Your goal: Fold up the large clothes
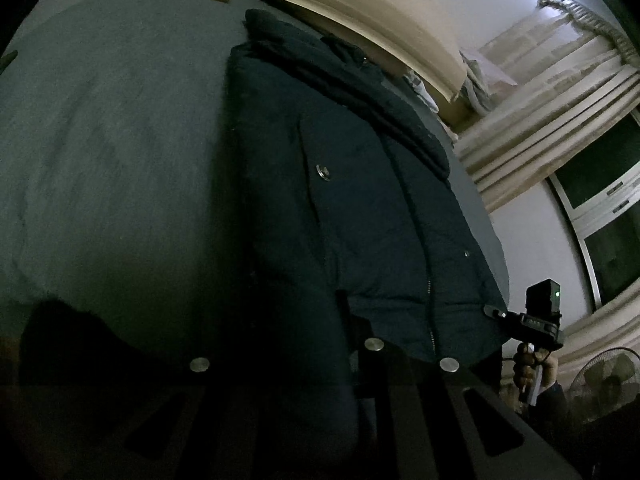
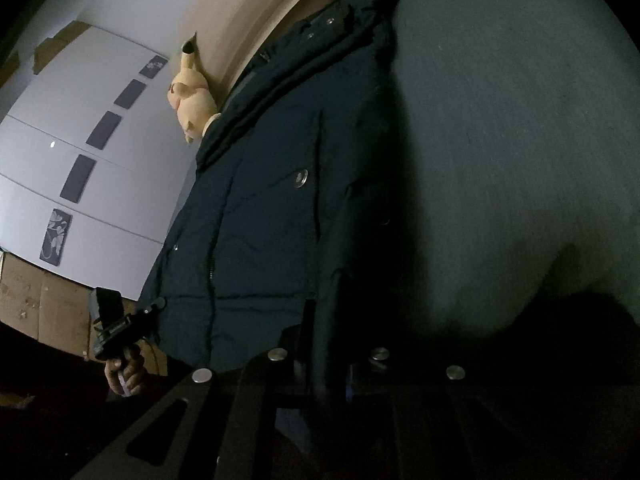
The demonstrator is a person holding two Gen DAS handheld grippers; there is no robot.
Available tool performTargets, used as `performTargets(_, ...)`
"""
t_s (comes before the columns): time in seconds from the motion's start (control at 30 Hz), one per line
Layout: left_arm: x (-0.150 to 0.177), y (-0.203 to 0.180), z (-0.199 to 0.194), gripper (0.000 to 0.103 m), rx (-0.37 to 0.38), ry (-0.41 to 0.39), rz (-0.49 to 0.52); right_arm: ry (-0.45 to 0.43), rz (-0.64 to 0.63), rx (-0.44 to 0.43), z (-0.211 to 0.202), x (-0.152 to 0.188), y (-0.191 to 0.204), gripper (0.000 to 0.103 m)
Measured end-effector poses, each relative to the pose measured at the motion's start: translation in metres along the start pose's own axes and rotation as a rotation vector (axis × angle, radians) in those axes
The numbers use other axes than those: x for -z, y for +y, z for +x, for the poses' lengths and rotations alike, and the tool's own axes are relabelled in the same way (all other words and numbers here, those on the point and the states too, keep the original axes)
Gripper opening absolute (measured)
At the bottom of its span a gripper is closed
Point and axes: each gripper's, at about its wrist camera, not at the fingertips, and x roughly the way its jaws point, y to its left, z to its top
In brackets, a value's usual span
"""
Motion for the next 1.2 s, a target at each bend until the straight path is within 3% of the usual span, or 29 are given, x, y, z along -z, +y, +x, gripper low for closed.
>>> performTargets(0.2, -0.003, -0.005, -0.012, 0.008, 0.045, -0.017, 0.003, -0.029, 0.022, -0.06, -0.011, 0.001, 0.004, 0.009)
performTargets(0.37, -0.021, -0.023, -0.031, 0.008, 0.086, -0.069, 0.062, -0.099, -0.008, -0.143, -0.027, -0.021, 0.022, 0.009)
performTargets(0.63, -0.022, -0.041, -0.042, 0.008, 0.068, -0.112, 0.086, -0.14, -0.011, -0.188, -0.035, -0.025, 0.036, 0.009)
performTargets(0.93, -0.009, -0.039, -0.057, 0.007, 0.032, -0.119, 0.081, -0.128, -0.027, -0.172, -0.043, -0.015, 0.041, 0.009)
performTargets(1.2, -0.029, -0.048, -0.062, 0.007, 0.038, -0.15, 0.113, -0.14, -0.041, -0.185, -0.045, -0.016, 0.049, 0.008)
